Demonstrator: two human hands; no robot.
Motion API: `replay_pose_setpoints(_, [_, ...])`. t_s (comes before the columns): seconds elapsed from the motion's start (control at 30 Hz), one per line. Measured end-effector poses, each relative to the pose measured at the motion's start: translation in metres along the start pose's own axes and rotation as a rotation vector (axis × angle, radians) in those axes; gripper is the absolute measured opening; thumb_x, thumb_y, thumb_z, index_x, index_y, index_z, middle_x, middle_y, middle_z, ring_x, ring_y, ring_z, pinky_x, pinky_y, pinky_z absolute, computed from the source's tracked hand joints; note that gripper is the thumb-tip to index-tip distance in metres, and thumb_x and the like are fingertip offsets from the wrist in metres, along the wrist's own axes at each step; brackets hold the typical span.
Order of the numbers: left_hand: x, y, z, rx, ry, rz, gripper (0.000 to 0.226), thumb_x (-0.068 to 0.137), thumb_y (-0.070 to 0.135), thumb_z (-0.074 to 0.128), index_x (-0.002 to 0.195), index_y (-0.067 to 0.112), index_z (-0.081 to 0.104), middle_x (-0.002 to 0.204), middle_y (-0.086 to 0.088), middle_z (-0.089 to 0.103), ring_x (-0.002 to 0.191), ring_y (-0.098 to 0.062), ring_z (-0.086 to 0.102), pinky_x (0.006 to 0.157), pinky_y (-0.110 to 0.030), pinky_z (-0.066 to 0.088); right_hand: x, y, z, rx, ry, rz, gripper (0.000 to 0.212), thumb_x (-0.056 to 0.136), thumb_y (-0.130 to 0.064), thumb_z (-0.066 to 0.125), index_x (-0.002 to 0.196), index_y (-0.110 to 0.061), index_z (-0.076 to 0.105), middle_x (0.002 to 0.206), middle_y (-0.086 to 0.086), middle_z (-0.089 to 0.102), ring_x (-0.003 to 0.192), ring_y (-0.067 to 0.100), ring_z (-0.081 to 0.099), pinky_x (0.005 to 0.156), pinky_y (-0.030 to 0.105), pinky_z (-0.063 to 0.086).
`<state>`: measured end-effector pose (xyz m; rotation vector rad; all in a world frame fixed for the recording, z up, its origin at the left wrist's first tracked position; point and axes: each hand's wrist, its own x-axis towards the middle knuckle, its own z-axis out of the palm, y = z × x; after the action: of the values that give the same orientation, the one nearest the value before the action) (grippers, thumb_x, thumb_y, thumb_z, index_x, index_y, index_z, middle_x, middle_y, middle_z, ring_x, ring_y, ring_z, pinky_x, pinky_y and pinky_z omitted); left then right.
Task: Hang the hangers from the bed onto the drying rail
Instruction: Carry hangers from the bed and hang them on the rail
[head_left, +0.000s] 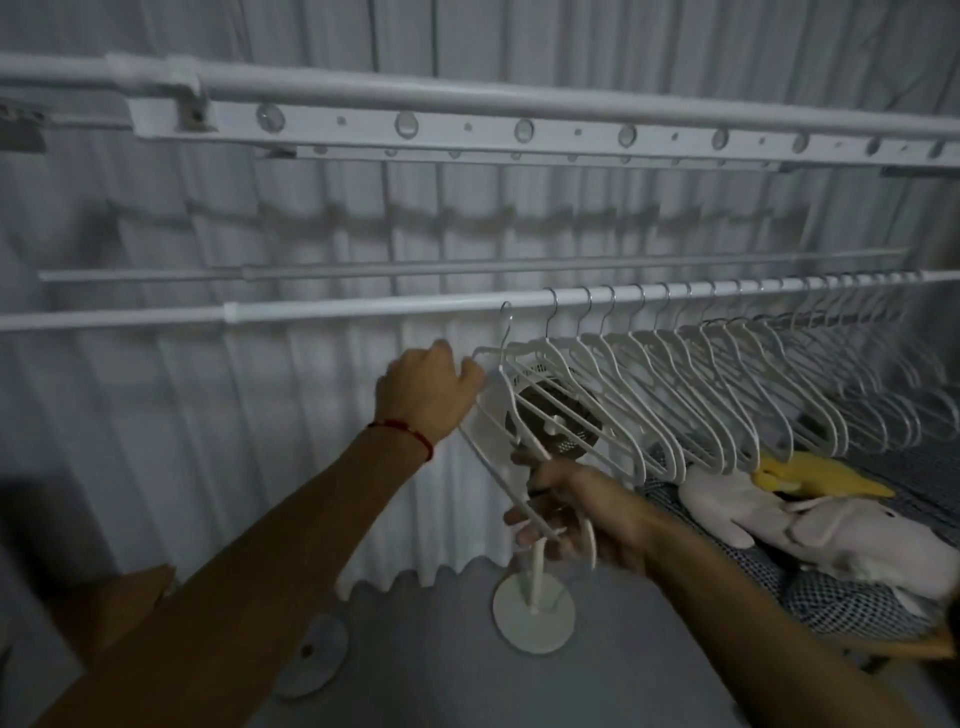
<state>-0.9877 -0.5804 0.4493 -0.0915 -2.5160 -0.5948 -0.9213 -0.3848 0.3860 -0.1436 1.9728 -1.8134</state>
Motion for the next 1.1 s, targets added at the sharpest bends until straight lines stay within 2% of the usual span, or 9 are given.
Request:
replay_pose_setpoints(0.07, [0.020, -0.015, -0.009, 0.108, 0.105, 0.137, 0.032, 0.089, 0.026, 0.050, 0.109, 0.005, 0.064, 0.107, -0.014, 0.065, 0.102, -0.033, 0.057, 0.079, -0.040, 0.049, 0.010, -0.018, -0.014, 0.039, -0.013, -0.026, 0.045, 0.097, -0.023, 0.046, 0.141, -0.029, 0.046, 0.119, 0.032, 0.065, 0.084, 0.034, 0.070, 0.055, 0.030, 0.051])
replay_pose_setpoints(0.13, [0.044, -0.034, -0.010, 0.227, 0.130, 0.257, 0.038, 0.078, 0.020, 0.051, 0.110, 0.004, 0.063, 0.112, -0.013, 0.063, 0.104, -0.032, 0.054, 0.082, -0.042, 0.048, 0.022, -0.032, -0.025, 0.071, -0.018, -0.045, 0.047, 0.096, -0.019, 0.044, 0.142, -0.029, 0.047, 0.114, 0.034, 0.064, 0.080, 0.035, 0.067, 0.051, 0.029, 0.048])
replay_pose_setpoints(0.23, [0.071, -0.056, -0.009, 0.331, 0.052, 0.273, 0.060, 0.073, 0.022, 0.056, 0.131, 0.007, 0.053, 0.140, -0.013, 0.049, 0.128, -0.034, 0.043, 0.101, -0.052, 0.038, 0.044, -0.048, -0.039, 0.046, -0.029, -0.062, 0.059, 0.088, -0.017, 0.049, 0.146, -0.028, 0.043, 0.117, 0.037, 0.062, 0.082, 0.037, 0.067, 0.053, 0.030, 0.048])
replay_pose_setpoints(0.33, [0.080, -0.062, -0.009, 0.368, -0.002, 0.263, 0.068, 0.076, 0.023, 0.061, 0.141, 0.014, 0.044, 0.150, -0.009, 0.038, 0.137, -0.031, 0.032, 0.107, -0.054, 0.032, 0.060, -0.053, -0.049, 0.021, -0.033, -0.039, 0.060, 0.087, -0.020, 0.050, 0.147, -0.022, 0.041, 0.118, 0.040, 0.061, 0.084, 0.037, 0.068, 0.055, 0.031, 0.050])
replay_pose_setpoints(0.6, [0.065, -0.062, 0.000, 0.307, 0.041, 0.313, 0.063, 0.073, 0.017, 0.060, 0.136, 0.009, 0.052, 0.147, -0.013, 0.043, 0.137, -0.033, 0.036, 0.104, -0.056, 0.037, 0.076, -0.034, -0.053, 0.011, -0.029, 0.027, 0.052, 0.097, -0.030, 0.045, 0.148, -0.031, 0.036, 0.127, 0.040, 0.056, 0.083, 0.036, 0.071, 0.058, 0.033, 0.046])
replay_pose_setpoints(0.73, [0.050, -0.057, 0.009, 0.259, 0.017, 0.328, 0.062, 0.072, 0.018, 0.058, 0.134, 0.010, 0.054, 0.144, -0.014, 0.047, 0.136, -0.033, 0.038, 0.103, -0.057, 0.039, 0.075, -0.025, -0.054, 0.061, -0.018, 0.064, 0.068, 0.097, -0.044, 0.054, 0.149, -0.005, 0.033, 0.126, 0.035, 0.055, 0.099, 0.045, 0.070, 0.058, 0.036, 0.058])
replay_pose_setpoints(0.83, [0.032, -0.045, 0.015, 0.236, 0.006, 0.345, 0.061, 0.072, 0.021, 0.055, 0.132, 0.013, 0.056, 0.142, -0.012, 0.049, 0.135, -0.033, 0.040, 0.102, -0.055, 0.040, 0.071, -0.011, -0.056, 0.124, -0.004, 0.075, 0.069, 0.096, -0.044, 0.056, 0.148, -0.004, 0.033, 0.126, 0.033, 0.057, 0.101, 0.044, 0.070, 0.066, 0.038, 0.060])
replay_pose_setpoints(0.93, [0.010, -0.030, 0.025, 0.216, -0.011, 0.350, 0.060, 0.070, 0.020, 0.058, 0.130, 0.014, 0.059, 0.141, -0.012, 0.051, 0.134, -0.032, 0.042, 0.101, -0.052, 0.042, 0.064, 0.007, -0.060, 0.163, -0.008, 0.097, 0.061, 0.093, -0.039, 0.061, 0.139, -0.002, 0.045, 0.124, 0.030, 0.064, 0.099, 0.038, 0.071, 0.069, 0.037, 0.058])
replay_pose_setpoints(1.1, [-0.033, 0.003, 0.041, 0.113, -0.020, 0.364, 0.054, 0.067, 0.014, 0.062, 0.120, 0.009, 0.066, 0.124, -0.015, 0.063, 0.118, -0.036, 0.056, 0.087, -0.049, 0.053, 0.036, 0.041, -0.068, 0.219, 0.002, 0.133, 0.046, 0.093, -0.030, 0.061, 0.131, -0.008, 0.050, 0.118, 0.023, 0.070, 0.096, 0.031, 0.070, 0.070, 0.033, 0.057])
